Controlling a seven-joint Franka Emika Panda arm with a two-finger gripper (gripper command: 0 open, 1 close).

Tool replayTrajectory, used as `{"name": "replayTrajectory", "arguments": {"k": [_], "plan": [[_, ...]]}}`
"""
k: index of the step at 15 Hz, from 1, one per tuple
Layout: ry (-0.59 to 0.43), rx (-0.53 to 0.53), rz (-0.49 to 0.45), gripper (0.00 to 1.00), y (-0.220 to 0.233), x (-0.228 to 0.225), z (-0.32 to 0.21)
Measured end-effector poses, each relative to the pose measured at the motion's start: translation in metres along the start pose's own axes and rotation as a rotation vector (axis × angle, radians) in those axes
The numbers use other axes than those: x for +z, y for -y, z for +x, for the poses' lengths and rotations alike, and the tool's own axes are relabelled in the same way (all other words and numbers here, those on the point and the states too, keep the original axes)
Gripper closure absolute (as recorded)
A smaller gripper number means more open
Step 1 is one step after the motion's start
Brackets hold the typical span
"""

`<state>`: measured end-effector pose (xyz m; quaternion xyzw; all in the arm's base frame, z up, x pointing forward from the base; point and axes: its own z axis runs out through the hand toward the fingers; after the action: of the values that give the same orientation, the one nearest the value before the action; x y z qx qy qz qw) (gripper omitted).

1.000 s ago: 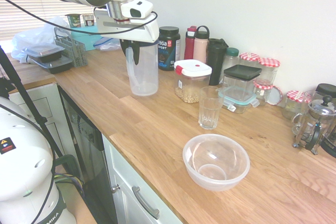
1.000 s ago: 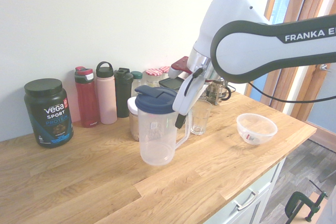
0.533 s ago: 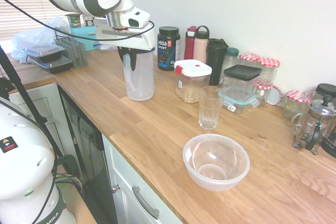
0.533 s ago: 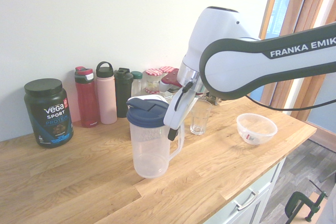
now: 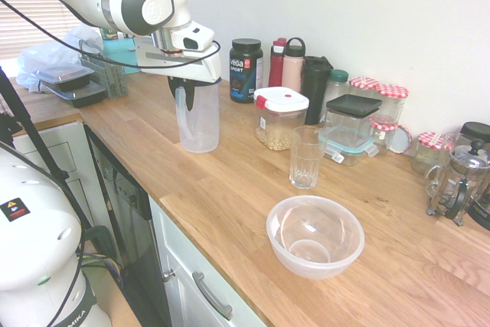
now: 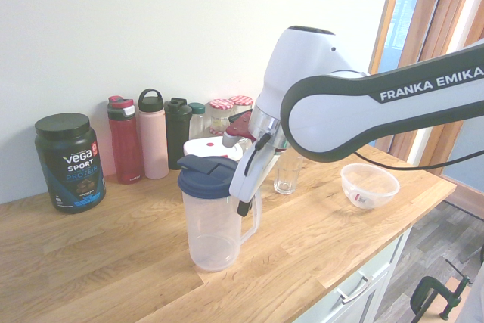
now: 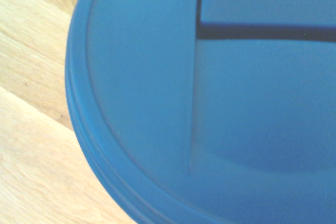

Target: Pour me some water

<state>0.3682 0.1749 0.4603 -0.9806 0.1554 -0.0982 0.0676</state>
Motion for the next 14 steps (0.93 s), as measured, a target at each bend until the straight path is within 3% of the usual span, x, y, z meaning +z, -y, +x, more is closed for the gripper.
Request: {"name": "replayTrajectory", "arguments": {"k": [10, 14], "plan": [[-0.012, -0.004, -0.005, 0.00, -0.007, 0.002, -0.010], [-0.045, -0.043, -0.063, 0.00, -0.020, -0.026, -0.031]]}}
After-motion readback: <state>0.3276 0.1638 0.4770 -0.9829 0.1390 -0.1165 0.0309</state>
